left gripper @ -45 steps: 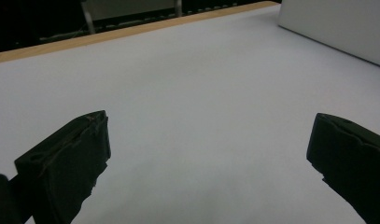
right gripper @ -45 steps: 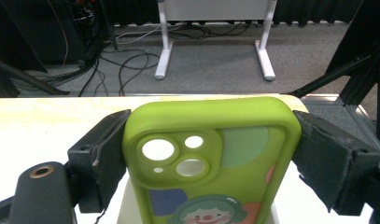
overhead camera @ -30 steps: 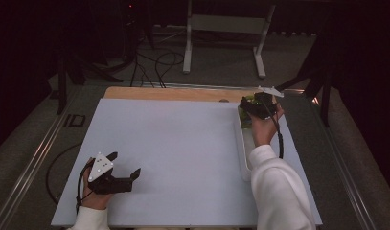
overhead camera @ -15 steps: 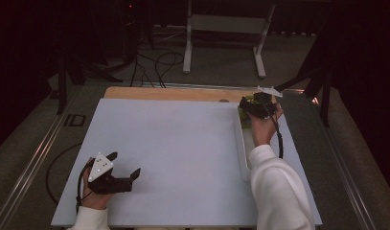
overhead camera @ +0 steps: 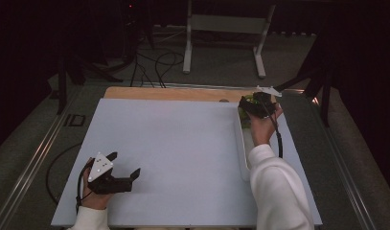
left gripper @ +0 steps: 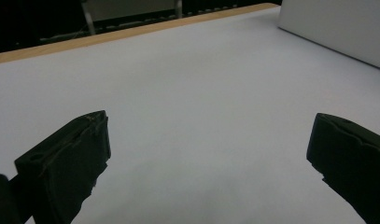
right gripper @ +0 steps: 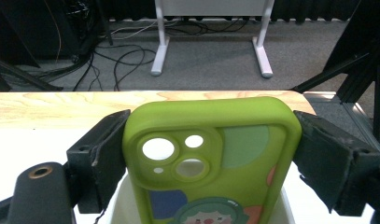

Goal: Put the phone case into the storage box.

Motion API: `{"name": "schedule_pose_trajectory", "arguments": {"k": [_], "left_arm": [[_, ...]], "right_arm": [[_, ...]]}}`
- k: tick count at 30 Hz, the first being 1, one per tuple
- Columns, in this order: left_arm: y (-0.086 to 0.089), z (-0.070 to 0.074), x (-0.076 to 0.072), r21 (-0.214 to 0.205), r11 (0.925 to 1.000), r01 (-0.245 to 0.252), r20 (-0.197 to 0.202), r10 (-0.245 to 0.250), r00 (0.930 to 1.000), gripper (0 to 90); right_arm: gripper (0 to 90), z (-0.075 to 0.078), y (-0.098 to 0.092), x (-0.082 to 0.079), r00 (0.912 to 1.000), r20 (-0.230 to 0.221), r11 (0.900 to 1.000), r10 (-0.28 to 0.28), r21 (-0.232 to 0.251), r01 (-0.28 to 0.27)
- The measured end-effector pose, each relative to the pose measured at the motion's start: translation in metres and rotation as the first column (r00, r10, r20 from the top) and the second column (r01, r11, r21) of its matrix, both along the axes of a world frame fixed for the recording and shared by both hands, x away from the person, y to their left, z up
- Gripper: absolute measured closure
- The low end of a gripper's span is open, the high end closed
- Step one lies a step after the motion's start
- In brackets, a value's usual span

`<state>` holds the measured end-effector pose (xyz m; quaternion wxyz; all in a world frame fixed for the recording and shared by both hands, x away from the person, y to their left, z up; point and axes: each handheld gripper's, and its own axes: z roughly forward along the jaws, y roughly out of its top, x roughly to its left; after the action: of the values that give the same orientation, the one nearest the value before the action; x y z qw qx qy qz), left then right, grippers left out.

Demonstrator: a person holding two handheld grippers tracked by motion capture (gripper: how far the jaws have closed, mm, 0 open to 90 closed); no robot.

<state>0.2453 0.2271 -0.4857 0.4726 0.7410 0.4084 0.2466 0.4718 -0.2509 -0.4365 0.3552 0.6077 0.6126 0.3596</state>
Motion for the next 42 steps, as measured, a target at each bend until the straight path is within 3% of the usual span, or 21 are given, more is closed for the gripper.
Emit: {"name": "schedule_pose_trajectory", "arguments": {"k": [14,19,28,42], "left_arm": [[0.001,0.0,0.0,-0.005,1.0,-0.002,-0.001,0.002,1.0,0.0],[0.001,0.0,0.0,-0.007,1.0,-0.005,-0.001,0.005,1.0,0.0],[0.001,0.0,0.0,-0.01,0.9999,-0.005,-0.001,0.005,1.0,0.0],[0.002,0.001,0.0,-0.014,0.9999,-0.007,0.001,0.007,1.0,0.0]], "right_arm": [[14.7,0.0,0.0,0.003,0.9997,-0.005,0.9998,0.022,-0.002,-0.022],[8.0,0.0,-0.001,0.006,0.9994,-0.016,0.9991,0.031,0.028,-0.03],[7.6,0.005,-0.002,0.005,0.9984,0.018,0.9982,0.053,0.026,-0.053],[7.6,0.01,-0.006,-0.001,0.997,0.03,0.9973,0.071,0.016,-0.072]]}}
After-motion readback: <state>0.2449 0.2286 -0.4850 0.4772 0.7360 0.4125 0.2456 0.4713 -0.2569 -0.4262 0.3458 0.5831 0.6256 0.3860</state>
